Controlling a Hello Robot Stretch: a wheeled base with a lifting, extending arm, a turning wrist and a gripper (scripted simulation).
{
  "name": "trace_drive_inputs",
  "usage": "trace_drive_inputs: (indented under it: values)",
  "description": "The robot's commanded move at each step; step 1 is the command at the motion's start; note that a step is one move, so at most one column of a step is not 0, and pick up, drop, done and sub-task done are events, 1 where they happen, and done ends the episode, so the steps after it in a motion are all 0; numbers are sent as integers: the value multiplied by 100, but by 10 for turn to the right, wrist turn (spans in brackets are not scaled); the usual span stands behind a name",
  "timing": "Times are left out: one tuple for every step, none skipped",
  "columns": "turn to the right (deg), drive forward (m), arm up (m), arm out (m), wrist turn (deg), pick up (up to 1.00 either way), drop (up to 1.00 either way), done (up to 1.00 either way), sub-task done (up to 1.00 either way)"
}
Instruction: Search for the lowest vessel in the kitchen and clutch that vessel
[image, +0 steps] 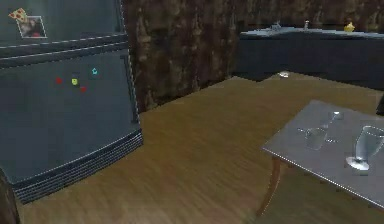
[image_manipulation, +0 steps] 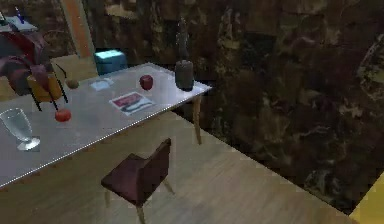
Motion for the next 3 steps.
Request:
trace_drive_inputs:
  values:
    - [180, 0, 0, 0, 0, 0, 0, 0, 0]
    - [0, 50, 0, 0, 0, 0, 0, 0, 0]
    - [-420, 0, 0, 0, 0, 0, 0, 0, 0]
